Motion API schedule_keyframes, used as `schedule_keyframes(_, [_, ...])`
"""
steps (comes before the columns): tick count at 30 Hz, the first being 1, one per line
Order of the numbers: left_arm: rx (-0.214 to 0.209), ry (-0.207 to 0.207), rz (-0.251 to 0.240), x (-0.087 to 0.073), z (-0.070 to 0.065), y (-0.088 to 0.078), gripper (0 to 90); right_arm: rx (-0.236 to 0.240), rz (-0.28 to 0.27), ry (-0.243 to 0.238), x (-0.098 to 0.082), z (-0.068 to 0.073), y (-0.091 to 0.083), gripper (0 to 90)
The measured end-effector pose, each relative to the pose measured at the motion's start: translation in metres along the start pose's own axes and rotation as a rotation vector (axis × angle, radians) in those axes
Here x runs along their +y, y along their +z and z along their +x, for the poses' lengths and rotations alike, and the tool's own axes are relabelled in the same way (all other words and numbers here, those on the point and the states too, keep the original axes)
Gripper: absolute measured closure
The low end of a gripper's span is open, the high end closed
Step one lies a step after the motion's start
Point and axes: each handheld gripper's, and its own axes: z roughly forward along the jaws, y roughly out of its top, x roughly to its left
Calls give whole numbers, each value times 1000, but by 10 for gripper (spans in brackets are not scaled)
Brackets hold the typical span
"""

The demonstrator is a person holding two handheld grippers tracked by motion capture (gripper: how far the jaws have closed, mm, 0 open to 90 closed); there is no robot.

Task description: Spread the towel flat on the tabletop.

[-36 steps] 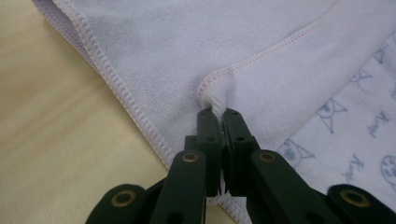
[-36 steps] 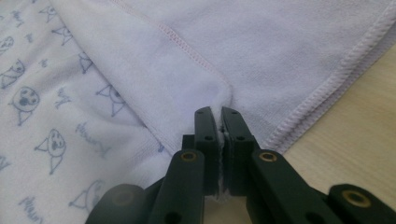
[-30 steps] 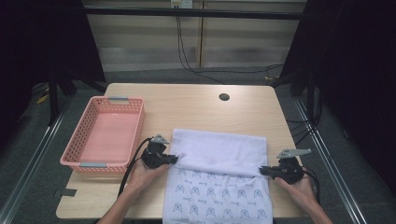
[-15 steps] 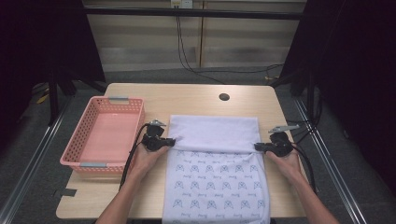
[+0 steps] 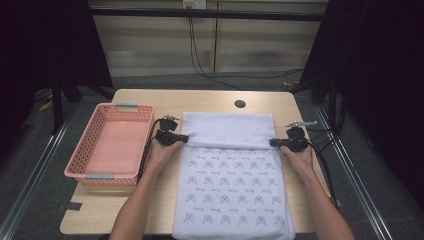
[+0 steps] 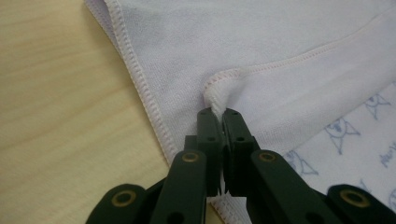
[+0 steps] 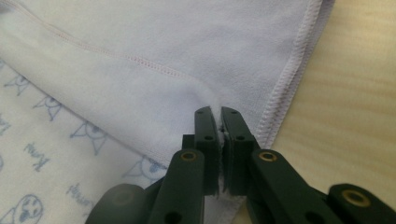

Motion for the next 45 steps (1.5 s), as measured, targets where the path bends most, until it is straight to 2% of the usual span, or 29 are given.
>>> schedule_keyframes(1, [7, -1, 6, 2, 1, 1, 873, -10, -3, -12, 2, 2, 3, 866])
schedule_keyframes(3, [13, -20, -19, 3, 3, 3, 873, -16, -3, -13, 7, 0, 8, 866])
schedule_keyframes(7, [19, 14, -21, 6, 7, 5, 873, -32, 18, -14, 19, -4, 16, 866])
schedule_keyframes(8, [17, -2, -34, 7, 10, 7, 872, -26, 12, -11, 21, -6, 19, 866])
schedule_keyframes(9, [15, -9, -28, 8, 13, 7, 872, -31, 12, -7, 24, -8, 21, 866])
schedule_keyframes(12, [26, -6, -26, 13, 15, 10, 873, -46, -4, 16, 29, -12, 27, 866])
schedule_keyframes(13, [23, -16, -31, 12, 15, 10, 873, -47, -6, 27, 30, -12, 29, 866])
schedule_keyframes(14, [15, -17, -34, 12, 16, 10, 873, -49, -8, 18, 31, -12, 30, 866])
schedule_keyframes(15, [20, -16, -30, 12, 16, 9, 873, -47, -1, 17, 32, -12, 29, 866])
schedule_keyframes(16, [9, -44, -32, 12, 14, 9, 874, -42, 2, 8, 33, -12, 28, 866])
schedule_keyframes(19, [5, -16, -30, 11, 10, 3, 874, -8, -36, -15, 36, -11, 14, 867])
schedule_keyframes(22, [-16, 3, -68, 14, 2, -12, 874, 21, -102, -16, 43, -10, -7, 867])
schedule_keyframes(24, [-43, 6, -124, 20, -8, -28, 874, 22, -134, -21, 49, -7, -20, 867])
schedule_keyframes(28, [-61, 64, -198, 30, -25, -55, 874, 31, -189, -34, 62, -1, -45, 867])
schedule_keyframes(29, [-59, 73, -203, 31, -26, -62, 874, 26, -196, -53, 65, 0, -53, 867])
schedule_keyframes(30, [-66, 61, -223, 30, -26, -69, 874, 16, -190, -75, 68, 3, -60, 867])
schedule_keyframes(31, [-87, 64, -243, 29, -25, -76, 874, 18, -184, -100, 71, 6, -67, 867])
schedule_keyframes(34, [-114, 93, -271, 29, -28, -98, 874, 53, -226, -117, 76, 12, -91, 866])
schedule_keyframes(35, [-112, 110, -274, 29, -31, -105, 874, 59, -232, -122, 76, 14, -96, 867])
schedule_keyframes(37, [-128, 108, -311, 27, -35, -119, 873, 69, -241, -149, 76, 22, -105, 867])
schedule_keyframes(39, [-123, 119, -320, 24, -41, -131, 873, 60, -245, -179, 75, 30, -112, 867])
schedule_keyframes(40, [-127, 138, -322, 23, -44, -136, 874, 64, -243, -193, 75, 35, -116, 867])
schedule_keyframes(42, [-130, 159, -333, 22, -50, -150, 873, 78, -268, -194, 73, 40, -124, 866])
schedule_keyframes(44, [-150, 152, -356, 22, -53, -162, 873, 93, -288, -197, 71, 45, -134, 867])
schedule_keyframes(45, [-151, 162, -370, 22, -56, -169, 873, 101, -294, -198, 70, 48, -141, 867])
